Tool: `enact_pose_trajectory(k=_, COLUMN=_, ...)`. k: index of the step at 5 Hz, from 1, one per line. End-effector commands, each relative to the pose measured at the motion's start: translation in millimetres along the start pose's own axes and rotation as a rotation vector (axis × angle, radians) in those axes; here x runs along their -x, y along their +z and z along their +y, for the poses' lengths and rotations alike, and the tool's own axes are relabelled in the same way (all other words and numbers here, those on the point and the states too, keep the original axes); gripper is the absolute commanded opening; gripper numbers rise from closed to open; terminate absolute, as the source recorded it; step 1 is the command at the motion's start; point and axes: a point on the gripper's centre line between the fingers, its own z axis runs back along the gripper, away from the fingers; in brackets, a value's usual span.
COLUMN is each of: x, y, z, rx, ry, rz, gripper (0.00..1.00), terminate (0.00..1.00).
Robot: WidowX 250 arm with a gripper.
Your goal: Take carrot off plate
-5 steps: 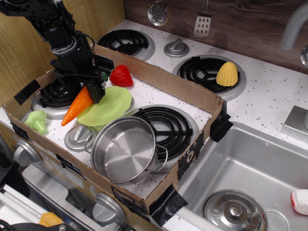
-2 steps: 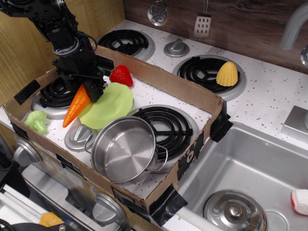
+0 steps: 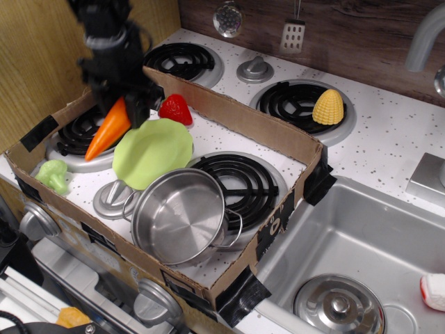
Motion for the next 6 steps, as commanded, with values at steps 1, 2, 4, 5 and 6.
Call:
enact_pose_trajectory(k=1, x=-16, y=45, z=-22, rx=-0.030, ry=0.194, rz=0.006, gripper=0.00, terminate=0.00)
enact_pose_trajectory(k=2, x=-32, y=51, z=-37, rx=0.061, ry=0.451, rz=0.122, gripper=0.00, terminate=0.00)
enact_pose_trajectory(k=4, x=-51, y=36, z=-55, rx=0.042, ry=0.955, rz=0.035, gripper=0.00, terminate=0.00)
enact_pose_trajectory(k=5, x=-49, y=25, z=-62, rx=0.011, ry=1.206, rz=-0.026, gripper=0.00, terminate=0.00)
enact_pose_trajectory(k=6, x=-50, y=15, z=-74, rx=-0.023, ry=1.321, rz=-0.118, gripper=0.00, terminate=0.00)
